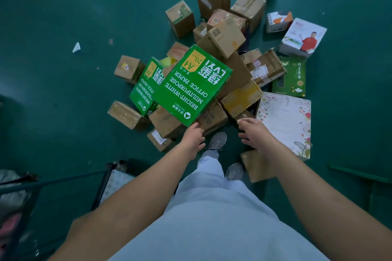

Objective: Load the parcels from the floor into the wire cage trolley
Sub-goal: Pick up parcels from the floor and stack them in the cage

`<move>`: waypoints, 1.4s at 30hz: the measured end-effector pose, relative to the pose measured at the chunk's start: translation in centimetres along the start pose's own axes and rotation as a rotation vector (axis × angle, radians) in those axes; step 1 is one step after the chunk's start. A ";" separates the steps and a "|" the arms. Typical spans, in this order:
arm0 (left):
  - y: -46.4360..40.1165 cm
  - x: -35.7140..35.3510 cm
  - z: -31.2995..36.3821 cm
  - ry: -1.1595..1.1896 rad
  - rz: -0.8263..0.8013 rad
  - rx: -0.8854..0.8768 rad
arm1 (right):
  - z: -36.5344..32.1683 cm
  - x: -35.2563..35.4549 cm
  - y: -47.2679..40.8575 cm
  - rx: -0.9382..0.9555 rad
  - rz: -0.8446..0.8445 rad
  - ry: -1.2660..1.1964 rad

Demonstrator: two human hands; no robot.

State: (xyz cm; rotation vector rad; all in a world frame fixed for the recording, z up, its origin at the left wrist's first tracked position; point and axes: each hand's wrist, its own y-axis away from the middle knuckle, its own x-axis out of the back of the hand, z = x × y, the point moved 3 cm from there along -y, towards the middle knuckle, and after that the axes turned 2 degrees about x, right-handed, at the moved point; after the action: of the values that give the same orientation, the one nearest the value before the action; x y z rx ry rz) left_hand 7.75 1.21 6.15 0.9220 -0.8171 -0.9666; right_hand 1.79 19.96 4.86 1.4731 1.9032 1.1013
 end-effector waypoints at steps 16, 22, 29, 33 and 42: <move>-12.8 6.2 -4.2 0.045 0.122 0.133 | 4.8 -5.0 -10.0 -0.126 -0.084 0.267; -23.1 6.8 -6.1 0.043 0.115 0.186 | 7.8 -8.0 -19.3 -0.167 -0.089 0.357; -38.7 5.2 -11.1 0.058 0.073 0.273 | 13.0 -10.2 -35.2 -0.181 0.003 0.366; -46.2 3.6 -13.3 0.023 0.016 0.289 | 15.1 -10.8 -43.7 -0.105 0.116 0.412; -51.1 4.4 -13.3 0.081 0.080 0.211 | 15.8 -12.5 -47.3 -0.117 0.081 0.359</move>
State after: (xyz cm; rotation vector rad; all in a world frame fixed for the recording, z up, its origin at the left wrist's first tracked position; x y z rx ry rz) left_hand 5.06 -13.36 -44.73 1.0942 -0.8921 -0.7790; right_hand -8.49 8.48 -44.23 1.3687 1.9820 1.5759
